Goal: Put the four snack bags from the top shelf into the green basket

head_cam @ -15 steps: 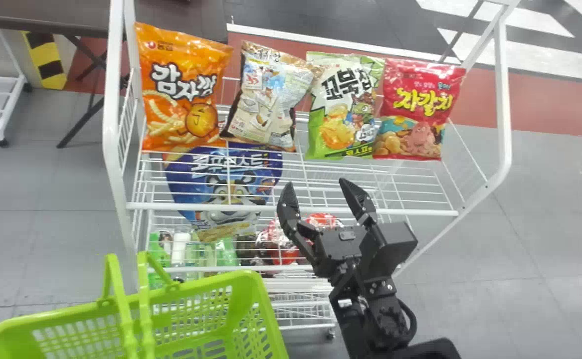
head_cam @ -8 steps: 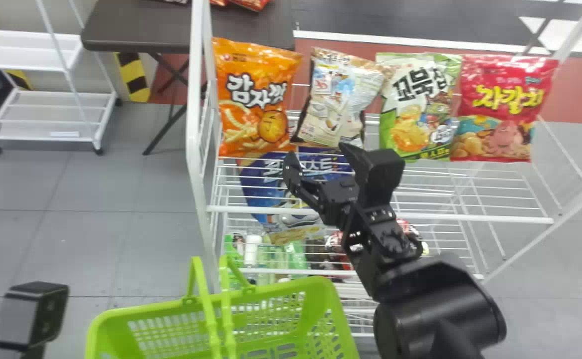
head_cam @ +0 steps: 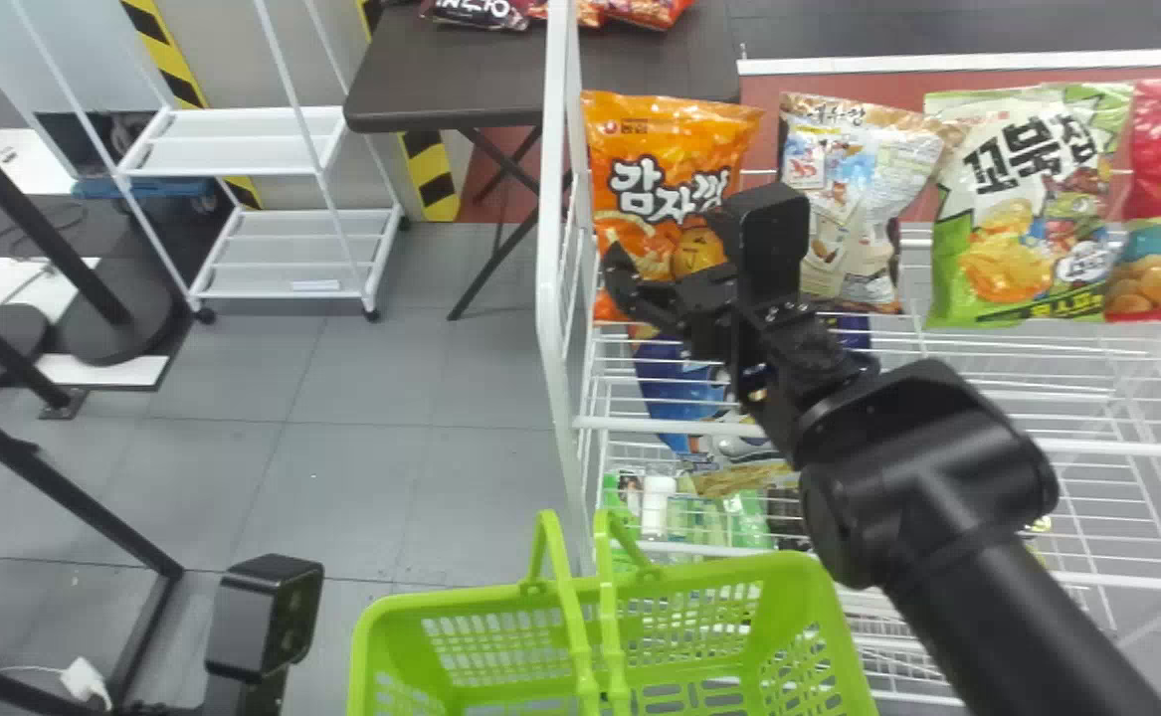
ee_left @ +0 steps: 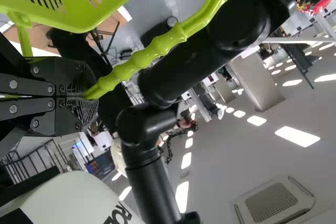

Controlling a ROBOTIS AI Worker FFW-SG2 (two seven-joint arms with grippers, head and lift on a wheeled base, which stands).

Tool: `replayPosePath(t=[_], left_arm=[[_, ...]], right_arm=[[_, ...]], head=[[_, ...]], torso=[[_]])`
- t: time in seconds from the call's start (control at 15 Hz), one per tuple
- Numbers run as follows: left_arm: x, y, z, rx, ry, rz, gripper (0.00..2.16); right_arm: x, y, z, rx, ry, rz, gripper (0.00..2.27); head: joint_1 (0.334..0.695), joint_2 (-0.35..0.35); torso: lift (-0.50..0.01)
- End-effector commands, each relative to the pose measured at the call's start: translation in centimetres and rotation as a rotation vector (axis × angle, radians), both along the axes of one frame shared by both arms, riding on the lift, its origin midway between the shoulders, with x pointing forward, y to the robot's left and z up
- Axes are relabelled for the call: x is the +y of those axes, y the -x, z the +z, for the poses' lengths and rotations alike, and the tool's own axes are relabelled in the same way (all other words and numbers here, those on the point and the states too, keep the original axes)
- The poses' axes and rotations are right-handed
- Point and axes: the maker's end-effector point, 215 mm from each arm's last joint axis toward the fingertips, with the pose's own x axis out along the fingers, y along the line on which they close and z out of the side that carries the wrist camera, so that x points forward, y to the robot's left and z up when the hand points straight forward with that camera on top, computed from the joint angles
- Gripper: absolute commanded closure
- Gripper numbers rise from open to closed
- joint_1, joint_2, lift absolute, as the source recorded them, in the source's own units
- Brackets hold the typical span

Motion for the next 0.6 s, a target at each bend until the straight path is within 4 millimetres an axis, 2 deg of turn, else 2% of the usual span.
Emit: replayPosePath(t=[0.0, 0.13, 0.2, 0.27, 0.33, 0.47, 0.53], left_arm=[[0.1, 0.2, 0.1, -0.007, 0.007, -0.007, 2.15], [0.2, 0.2, 0.0, -0.02, 0.006, -0.007, 2.15], [0.2, 0.2, 0.0, -0.025, 0.004, -0.007, 2.15], [0.3, 0.2, 0.0, -0.027, 0.003, -0.006, 2.15], [0.3, 0.3, 0.0, -0.027, 0.002, -0.007, 2.15], [0.4, 0.2, -0.1, -0.027, 0.0, -0.004, 2.15], [0.4, 0.2, -0.1, -0.029, 0.0, -0.005, 2.15]], right_arm=[[0.3, -1.7, -0.8, -0.002, 0.062, -0.002, 0.1], [0.0, -3.1, -1.4, -0.002, 0.114, -0.002, 0.14], [-0.4, -3.9, -1.3, -0.007, 0.13, -0.005, 0.22], [-0.6, -4.3, -1.2, -0.005, 0.139, -0.002, 0.43], [-0.1, -4.3, -1.2, -0.002, 0.146, 0.018, 0.83], [0.1, -4.2, -1.8, 0.008, 0.164, 0.016, 2.15], [0.2, -3.9, -2.1, 0.009, 0.172, 0.015, 2.22]], head=[[0.695, 0.123], [0.695, 0.122], [0.695, 0.123], [0.695, 0.123], [0.695, 0.118], [0.695, 0.118], [0.695, 0.121]], torso=[[-0.006], [-0.006], [-0.006], [-0.006], [-0.006], [-0.006], [-0.006]])
